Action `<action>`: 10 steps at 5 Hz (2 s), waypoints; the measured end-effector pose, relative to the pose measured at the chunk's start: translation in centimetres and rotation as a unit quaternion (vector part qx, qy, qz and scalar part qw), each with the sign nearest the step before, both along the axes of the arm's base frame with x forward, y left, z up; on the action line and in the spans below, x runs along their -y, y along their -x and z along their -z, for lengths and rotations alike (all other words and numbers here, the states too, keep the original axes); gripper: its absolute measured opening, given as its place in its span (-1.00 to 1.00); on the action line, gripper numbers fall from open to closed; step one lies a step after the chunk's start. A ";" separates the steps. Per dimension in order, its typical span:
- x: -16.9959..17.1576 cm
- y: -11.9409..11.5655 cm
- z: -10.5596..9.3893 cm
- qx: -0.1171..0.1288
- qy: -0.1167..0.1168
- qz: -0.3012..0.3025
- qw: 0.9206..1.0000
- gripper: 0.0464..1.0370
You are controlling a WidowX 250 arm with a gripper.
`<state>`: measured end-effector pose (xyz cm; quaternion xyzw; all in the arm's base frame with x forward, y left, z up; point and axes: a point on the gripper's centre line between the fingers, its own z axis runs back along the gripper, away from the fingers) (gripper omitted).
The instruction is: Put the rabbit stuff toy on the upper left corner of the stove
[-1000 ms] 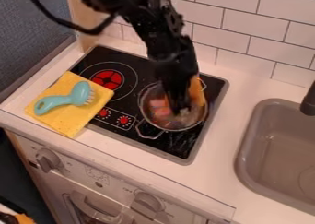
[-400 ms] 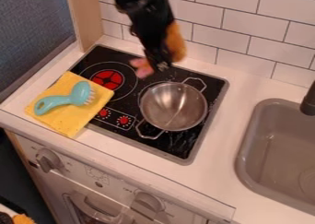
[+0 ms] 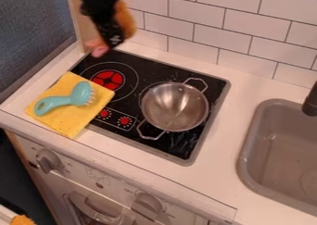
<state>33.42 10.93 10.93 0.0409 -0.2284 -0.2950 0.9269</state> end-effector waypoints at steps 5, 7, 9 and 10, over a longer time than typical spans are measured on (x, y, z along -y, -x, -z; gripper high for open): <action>-5.6 -3.8 5.7 -0.048 -0.009 -0.048 0.998 0.06; -4.2 -3.3 7.9 -0.072 -0.008 -0.028 0.997 0.06; -4.4 -3.3 8.5 -0.084 -0.010 -0.031 0.996 0.81; -4.1 -3.4 8.3 -0.090 -0.015 -0.024 0.996 0.95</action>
